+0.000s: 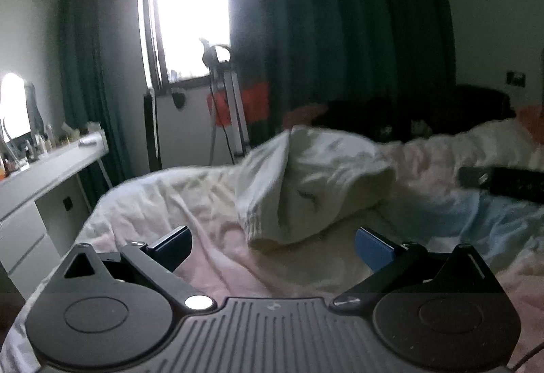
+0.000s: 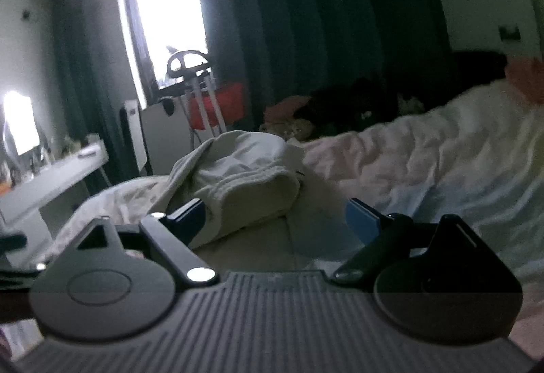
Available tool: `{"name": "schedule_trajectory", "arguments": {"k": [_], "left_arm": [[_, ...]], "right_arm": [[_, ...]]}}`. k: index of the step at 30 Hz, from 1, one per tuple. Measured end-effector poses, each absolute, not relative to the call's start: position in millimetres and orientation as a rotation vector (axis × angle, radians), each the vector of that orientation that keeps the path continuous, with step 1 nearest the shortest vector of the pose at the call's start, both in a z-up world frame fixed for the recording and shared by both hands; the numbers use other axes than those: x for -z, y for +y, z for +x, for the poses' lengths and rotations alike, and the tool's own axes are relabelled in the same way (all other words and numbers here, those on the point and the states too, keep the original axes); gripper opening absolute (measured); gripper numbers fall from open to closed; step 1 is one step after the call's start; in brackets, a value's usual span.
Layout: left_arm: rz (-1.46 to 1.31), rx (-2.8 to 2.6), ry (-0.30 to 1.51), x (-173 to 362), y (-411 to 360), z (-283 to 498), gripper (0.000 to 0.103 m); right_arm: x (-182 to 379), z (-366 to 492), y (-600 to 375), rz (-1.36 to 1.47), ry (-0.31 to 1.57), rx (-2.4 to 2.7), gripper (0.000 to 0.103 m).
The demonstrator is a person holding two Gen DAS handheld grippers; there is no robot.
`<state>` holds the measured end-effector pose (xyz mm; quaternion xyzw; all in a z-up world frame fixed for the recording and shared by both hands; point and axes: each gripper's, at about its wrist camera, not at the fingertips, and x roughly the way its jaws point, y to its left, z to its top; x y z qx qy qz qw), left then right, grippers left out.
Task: Fold clothes
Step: 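Move both grippers toward the white sweatpants on the bed, then grasp the sweatpants cuff with the left gripper and lift it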
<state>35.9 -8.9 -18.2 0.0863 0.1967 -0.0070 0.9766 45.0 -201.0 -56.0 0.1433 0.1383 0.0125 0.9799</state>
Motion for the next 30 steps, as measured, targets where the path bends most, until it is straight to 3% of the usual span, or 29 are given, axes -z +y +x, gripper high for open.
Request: {"name": "schedule_trajectory", "arguments": {"k": [2,4,6,9,15,21,23,27,30], "left_arm": [[0.185,0.0,0.434,24,-2,58,0.099],[0.174,-0.028,0.464,29,7,81,0.088],[0.147,-0.03,0.492,33,15,105,0.087],[0.125,-0.022,0.509,44,20,141,0.087],[0.129,-0.01,0.51,82,15,205,0.085],[0.043,-0.011,0.528,109,27,255,0.057],[-0.023,-0.002,0.525,114,38,264,0.041],[-0.083,0.031,0.473,119,49,256,0.025],[-0.18,0.055,0.415,106,61,238,0.019]], "right_arm": [[63,63,-212,0.309,0.295,-0.016,0.091],[73,84,-222,0.345,0.33,-0.01,0.071],[85,107,-233,0.395,0.385,0.001,0.067],[99,133,-240,0.41,0.425,-0.013,0.05],[118,203,-231,0.381,0.437,-0.093,0.048],[133,268,-211,0.29,0.448,-0.079,0.048],[136,276,-212,0.291,0.412,-0.054,0.047],[134,277,-207,0.279,0.36,-0.058,0.013],[117,258,-197,0.232,0.302,-0.052,0.008]]}}
